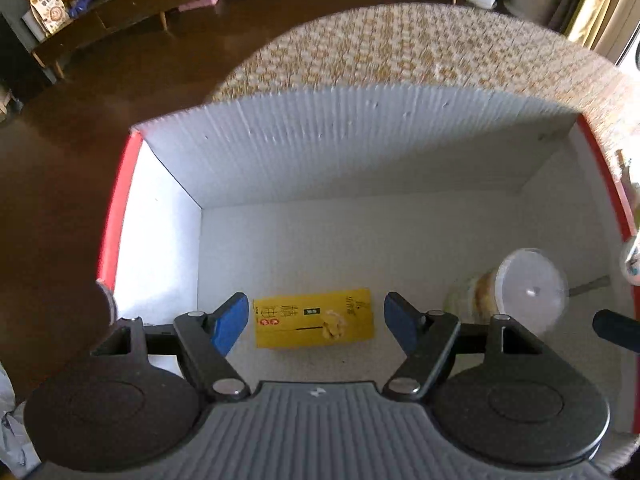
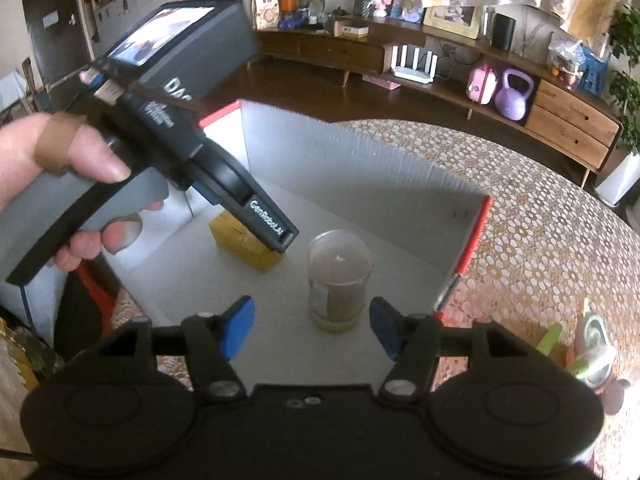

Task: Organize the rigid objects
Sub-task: 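Carry both items into the red box and open both tools to release, then move both open tools back over the pile of items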

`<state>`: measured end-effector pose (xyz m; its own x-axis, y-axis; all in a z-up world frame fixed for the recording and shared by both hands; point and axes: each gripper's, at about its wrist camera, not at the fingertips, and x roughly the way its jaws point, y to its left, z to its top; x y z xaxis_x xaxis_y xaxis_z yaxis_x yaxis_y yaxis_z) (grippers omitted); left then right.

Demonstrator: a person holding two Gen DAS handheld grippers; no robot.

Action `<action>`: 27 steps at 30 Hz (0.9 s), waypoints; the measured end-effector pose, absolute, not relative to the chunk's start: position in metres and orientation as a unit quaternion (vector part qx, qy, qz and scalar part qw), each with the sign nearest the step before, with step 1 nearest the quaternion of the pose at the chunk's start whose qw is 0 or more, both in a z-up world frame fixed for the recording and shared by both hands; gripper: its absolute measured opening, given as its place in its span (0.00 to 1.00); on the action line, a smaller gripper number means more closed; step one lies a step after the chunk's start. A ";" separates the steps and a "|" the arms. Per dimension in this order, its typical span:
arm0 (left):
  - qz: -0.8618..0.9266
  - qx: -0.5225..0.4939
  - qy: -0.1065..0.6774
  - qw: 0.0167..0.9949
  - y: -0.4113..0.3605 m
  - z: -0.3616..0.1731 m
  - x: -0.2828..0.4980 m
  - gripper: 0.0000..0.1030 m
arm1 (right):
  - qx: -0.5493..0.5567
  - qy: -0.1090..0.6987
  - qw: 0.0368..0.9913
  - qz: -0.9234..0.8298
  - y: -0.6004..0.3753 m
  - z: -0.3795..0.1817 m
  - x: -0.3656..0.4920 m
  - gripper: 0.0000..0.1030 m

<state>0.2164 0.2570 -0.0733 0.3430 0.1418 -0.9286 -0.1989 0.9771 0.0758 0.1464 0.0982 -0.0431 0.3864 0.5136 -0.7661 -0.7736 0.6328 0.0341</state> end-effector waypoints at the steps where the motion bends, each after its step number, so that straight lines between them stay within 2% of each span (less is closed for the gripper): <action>1: 0.104 -0.025 0.559 0.822 0.255 -0.065 0.219 0.72 | -0.162 0.388 0.817 0.394 0.095 -0.040 0.145 0.62; 23: 0.063 -0.036 0.444 0.893 0.187 0.008 0.150 0.72 | -0.075 0.352 0.851 0.382 0.015 0.013 0.106 0.68; 27: 0.055 -0.033 0.428 0.902 0.167 0.016 0.137 0.72 | -0.057 0.346 0.858 0.375 -0.005 0.018 0.100 0.73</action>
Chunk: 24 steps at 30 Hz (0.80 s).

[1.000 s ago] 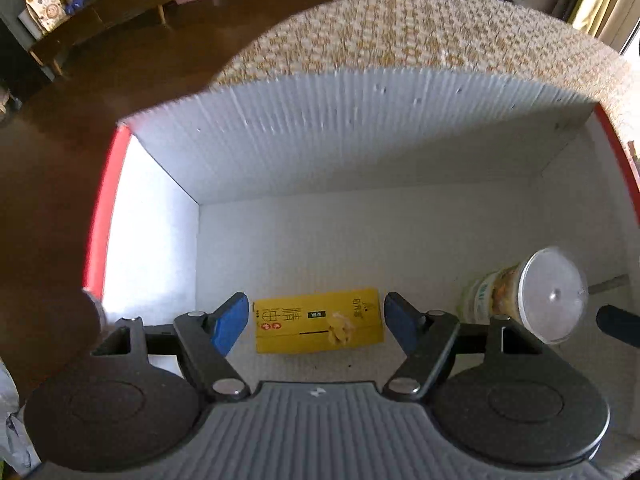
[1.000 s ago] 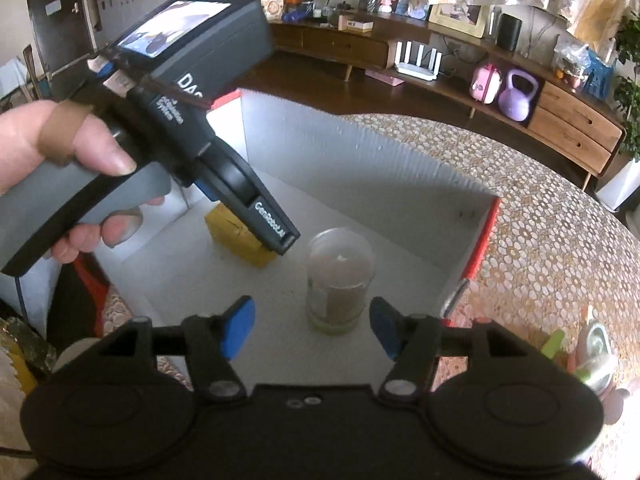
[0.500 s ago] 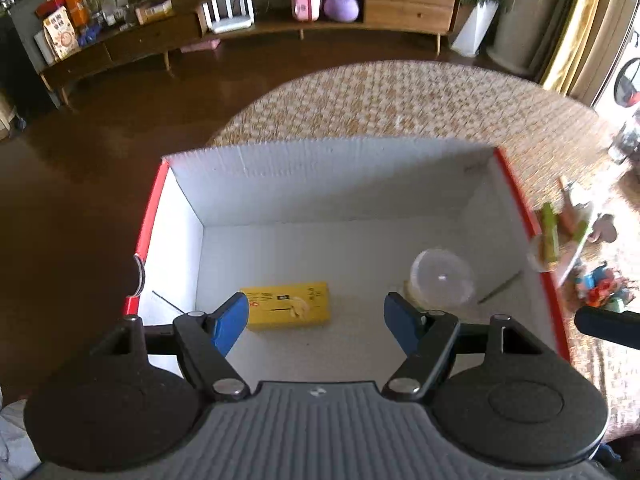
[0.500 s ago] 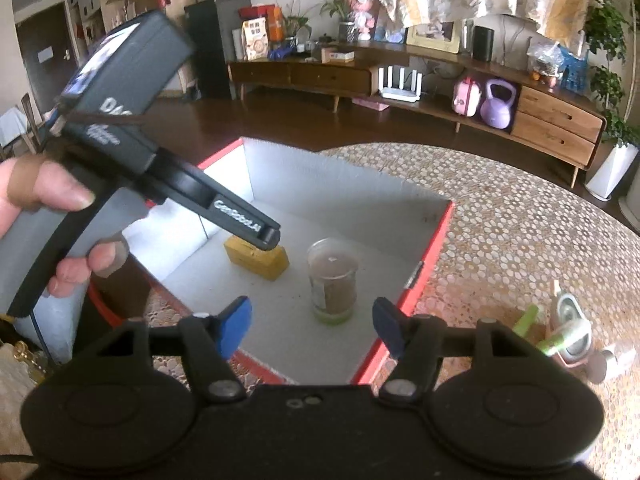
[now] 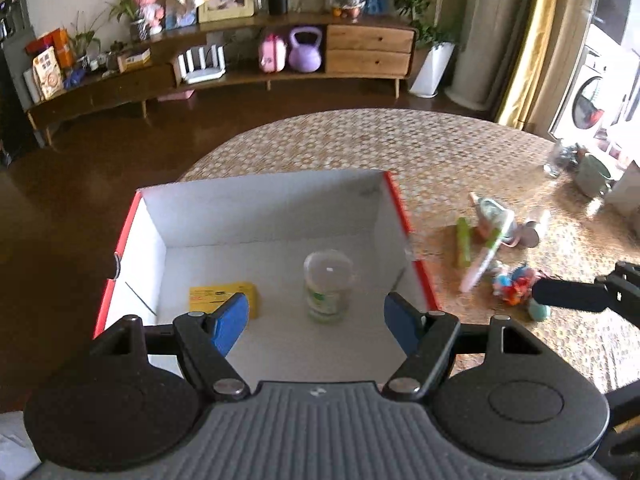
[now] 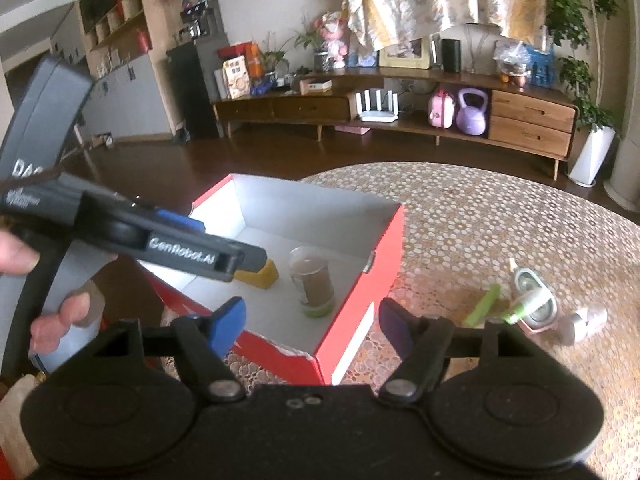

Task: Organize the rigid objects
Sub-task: 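Move both open tools back over the pile of items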

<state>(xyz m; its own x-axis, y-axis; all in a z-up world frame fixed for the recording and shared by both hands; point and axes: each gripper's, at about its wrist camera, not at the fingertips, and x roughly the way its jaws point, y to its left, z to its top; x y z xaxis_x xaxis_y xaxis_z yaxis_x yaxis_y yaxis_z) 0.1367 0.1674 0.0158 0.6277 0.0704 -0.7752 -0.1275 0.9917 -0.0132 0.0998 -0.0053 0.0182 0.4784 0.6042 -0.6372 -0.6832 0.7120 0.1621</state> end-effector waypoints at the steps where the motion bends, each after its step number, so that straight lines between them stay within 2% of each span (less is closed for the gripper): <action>1: 0.054 -0.032 0.422 0.904 0.163 0.018 0.133 0.72 | -0.053 0.345 0.860 0.372 -0.009 0.020 0.098 0.74; 4: 0.049 -0.030 0.408 0.911 0.148 0.023 0.124 0.74 | -0.041 0.341 0.864 0.368 -0.026 0.023 0.095 0.77; 6: 0.045 -0.027 0.395 0.917 0.138 0.026 0.120 0.81 | -0.032 0.336 0.868 0.365 -0.038 0.025 0.094 0.81; 13: 0.026 -0.019 0.365 0.930 0.098 0.021 0.108 0.83 | -0.005 0.320 0.885 0.339 -0.088 0.018 0.082 0.91; 16: 0.013 -0.018 0.361 0.932 0.081 0.013 0.109 0.86 | -0.013 0.305 0.895 0.326 -0.106 0.013 0.078 0.99; 19: -0.005 -0.025 0.357 0.934 0.067 0.004 0.111 0.87 | -0.025 0.289 0.903 0.315 -0.123 0.006 0.071 1.00; 24: -0.034 -0.025 0.345 0.938 0.041 -0.012 0.115 0.97 | -0.038 0.286 0.910 0.298 -0.150 -0.010 0.071 1.00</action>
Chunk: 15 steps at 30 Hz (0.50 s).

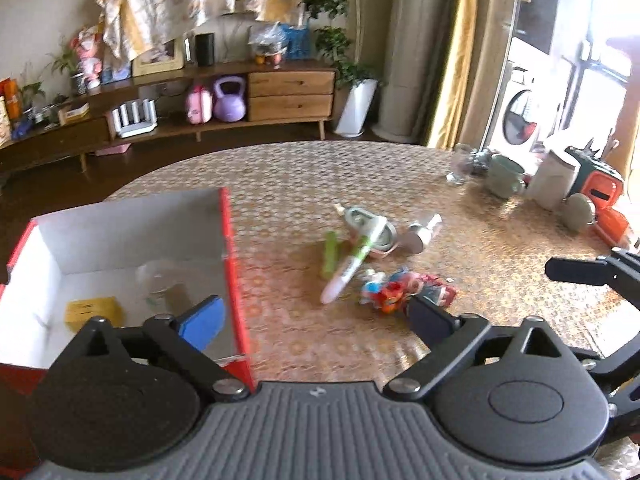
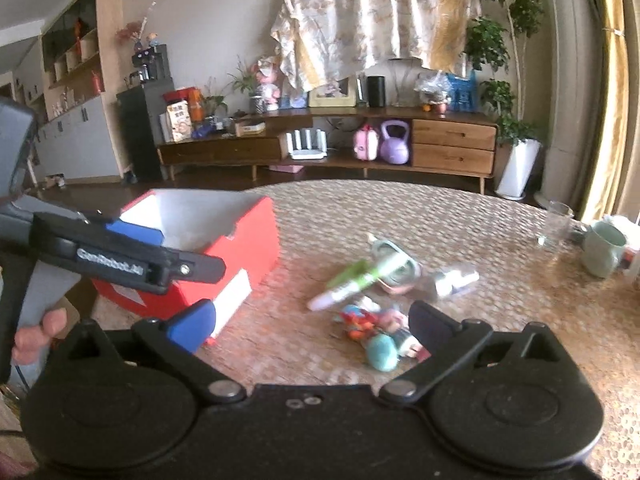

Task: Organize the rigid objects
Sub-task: 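Move both open tools back over the pile of items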

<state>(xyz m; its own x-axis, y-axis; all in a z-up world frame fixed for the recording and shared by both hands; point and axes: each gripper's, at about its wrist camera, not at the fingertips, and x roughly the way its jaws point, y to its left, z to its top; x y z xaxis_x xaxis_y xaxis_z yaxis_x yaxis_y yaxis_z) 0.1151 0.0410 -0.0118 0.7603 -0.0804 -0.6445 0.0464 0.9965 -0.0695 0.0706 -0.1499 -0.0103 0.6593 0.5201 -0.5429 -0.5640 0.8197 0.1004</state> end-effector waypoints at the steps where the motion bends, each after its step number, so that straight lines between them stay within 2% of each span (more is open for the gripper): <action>1: -0.038 -0.025 0.340 0.939 0.037 -0.015 0.116 0.97 | -0.039 0.288 0.911 0.293 -0.154 -0.014 0.073 1.00; 7: -0.046 -0.031 0.346 0.937 0.014 -0.035 0.132 1.00 | -0.044 0.300 0.913 0.273 -0.170 -0.035 0.082 0.99; 15: -0.023 -0.046 0.372 0.927 0.006 -0.062 0.156 1.00 | -0.061 0.313 0.913 0.252 -0.181 -0.061 0.102 0.92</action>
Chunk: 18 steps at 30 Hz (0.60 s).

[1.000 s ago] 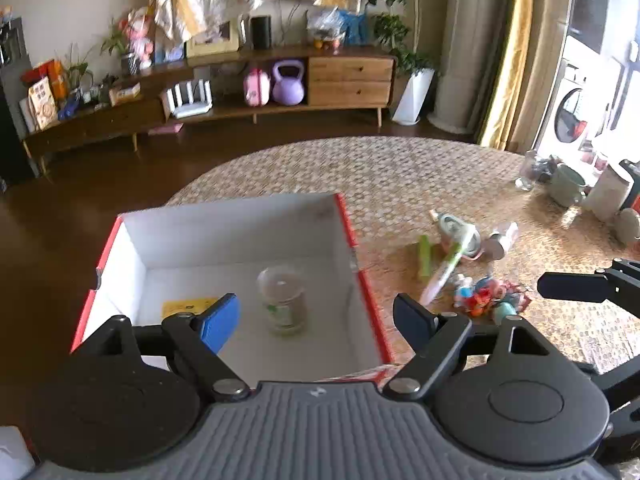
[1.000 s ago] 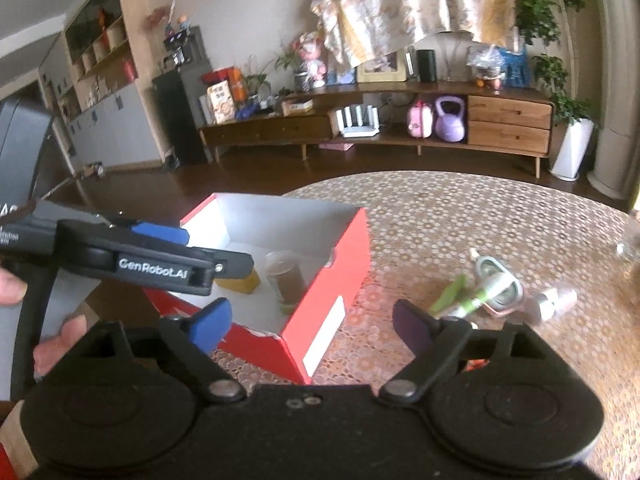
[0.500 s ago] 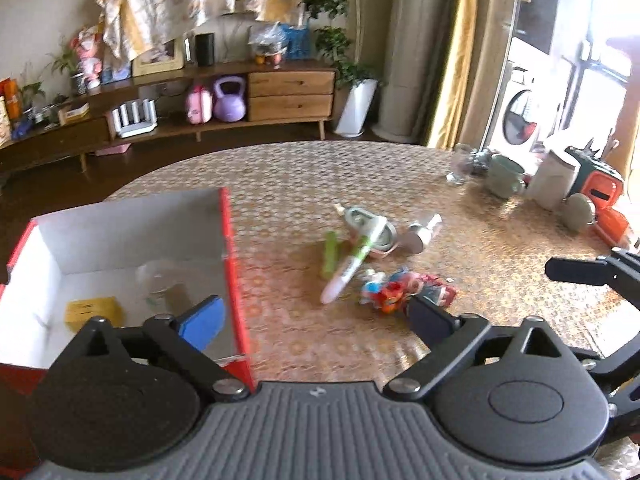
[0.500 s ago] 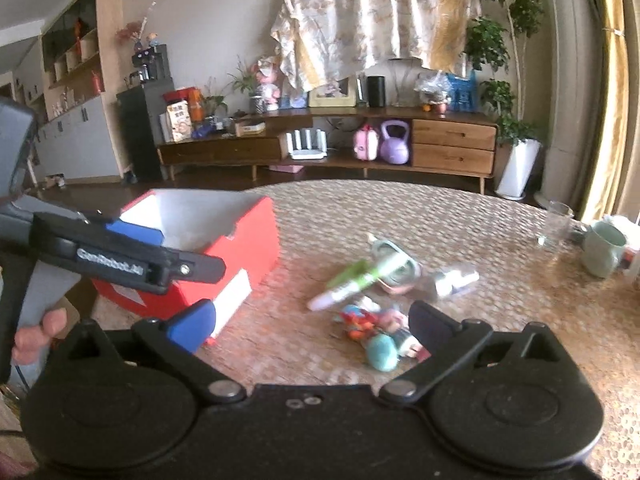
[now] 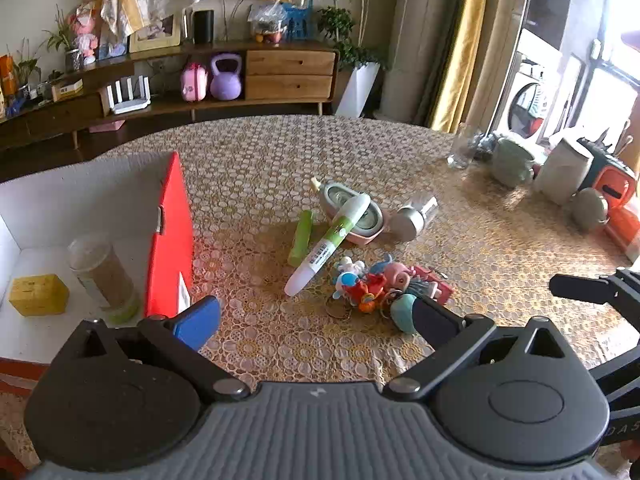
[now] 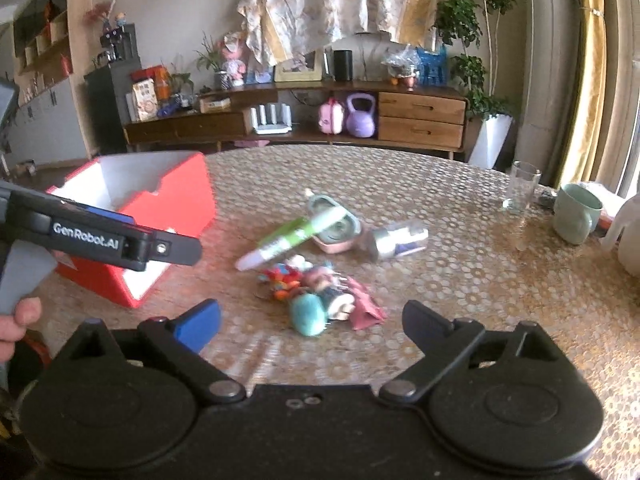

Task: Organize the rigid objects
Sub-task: 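Move both open tools back over the pile of items, then grasp the red keychain figure with the left tool while the right tool grasps the teal egg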

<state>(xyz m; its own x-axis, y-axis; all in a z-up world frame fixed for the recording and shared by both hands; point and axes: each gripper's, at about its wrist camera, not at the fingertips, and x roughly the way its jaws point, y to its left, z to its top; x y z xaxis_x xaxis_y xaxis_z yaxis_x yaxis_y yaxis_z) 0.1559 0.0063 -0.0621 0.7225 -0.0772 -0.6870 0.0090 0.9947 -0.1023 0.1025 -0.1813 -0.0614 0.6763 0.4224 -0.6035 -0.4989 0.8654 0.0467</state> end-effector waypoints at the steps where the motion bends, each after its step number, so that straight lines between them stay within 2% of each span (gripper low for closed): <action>1: -0.024 -0.047 0.373 0.926 0.004 -0.067 0.160 1.00 | -0.066 0.315 0.914 0.247 -0.183 -0.064 0.107 0.90; 9: -0.021 -0.038 0.387 0.921 -0.014 -0.096 0.186 1.00 | -0.069 0.351 0.904 0.235 -0.203 -0.096 0.139 0.76; 18: -0.017 -0.026 0.389 0.921 -0.032 -0.117 0.208 0.99 | -0.090 0.353 0.890 0.275 -0.187 -0.114 0.131 0.61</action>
<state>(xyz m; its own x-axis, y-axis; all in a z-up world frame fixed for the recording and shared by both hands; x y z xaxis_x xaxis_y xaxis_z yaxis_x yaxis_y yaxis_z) 0.2081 -0.0322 -0.1171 0.6966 -0.0507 -0.7156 0.0104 0.9981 -0.0606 0.1310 -0.1873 -0.1137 0.5994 0.4248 -0.6784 -0.5523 0.8329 0.0334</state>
